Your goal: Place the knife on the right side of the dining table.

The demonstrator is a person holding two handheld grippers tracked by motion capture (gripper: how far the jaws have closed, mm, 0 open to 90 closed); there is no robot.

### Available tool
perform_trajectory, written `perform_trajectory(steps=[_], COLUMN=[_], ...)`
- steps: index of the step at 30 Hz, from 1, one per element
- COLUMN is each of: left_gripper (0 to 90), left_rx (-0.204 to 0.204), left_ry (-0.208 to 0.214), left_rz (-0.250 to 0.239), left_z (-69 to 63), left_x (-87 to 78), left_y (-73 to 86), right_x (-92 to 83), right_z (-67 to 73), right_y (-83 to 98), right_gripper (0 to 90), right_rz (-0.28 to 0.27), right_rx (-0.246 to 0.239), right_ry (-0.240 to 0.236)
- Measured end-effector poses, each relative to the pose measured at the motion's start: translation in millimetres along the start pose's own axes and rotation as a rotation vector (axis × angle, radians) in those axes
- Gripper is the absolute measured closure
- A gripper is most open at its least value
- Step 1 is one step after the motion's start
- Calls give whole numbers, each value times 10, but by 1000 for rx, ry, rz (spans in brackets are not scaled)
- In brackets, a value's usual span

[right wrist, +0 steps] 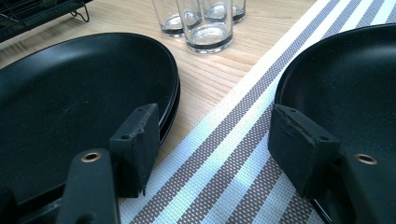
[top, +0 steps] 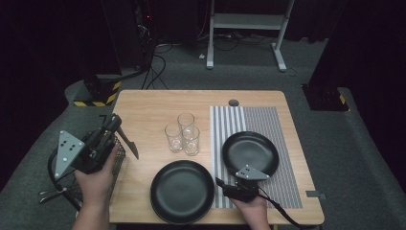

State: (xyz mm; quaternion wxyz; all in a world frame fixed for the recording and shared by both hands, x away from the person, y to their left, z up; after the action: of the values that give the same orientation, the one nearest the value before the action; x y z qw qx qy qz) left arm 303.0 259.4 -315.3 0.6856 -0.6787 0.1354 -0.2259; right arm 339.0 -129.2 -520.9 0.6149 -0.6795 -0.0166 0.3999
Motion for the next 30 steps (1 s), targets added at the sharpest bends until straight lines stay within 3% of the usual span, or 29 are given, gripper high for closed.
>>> perform_trajectory(steps=[30], left_gripper=[834], left_rx=[-19], left_ry=[99], left_rz=[24], left_z=[-326], left_x=[265], left_y=[141], right_x=[-11], right_z=[-5], right_y=[-11], right_gripper=[411], right_rz=[-9], right_rx=[0], right_ry=[16])
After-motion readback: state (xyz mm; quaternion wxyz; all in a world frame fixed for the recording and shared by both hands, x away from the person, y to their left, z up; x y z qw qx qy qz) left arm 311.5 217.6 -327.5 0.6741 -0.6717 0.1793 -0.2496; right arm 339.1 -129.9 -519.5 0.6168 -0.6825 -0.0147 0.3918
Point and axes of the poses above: each handheld gripper's, and its own axes: x roughly forward along the jaws, y roughly out of its underside, z roughly to its left, the point moved 2 cm from there along x, roughly forward along the jaws, and after that the axes turned 9 degrees about y, right-handed, at the moved point
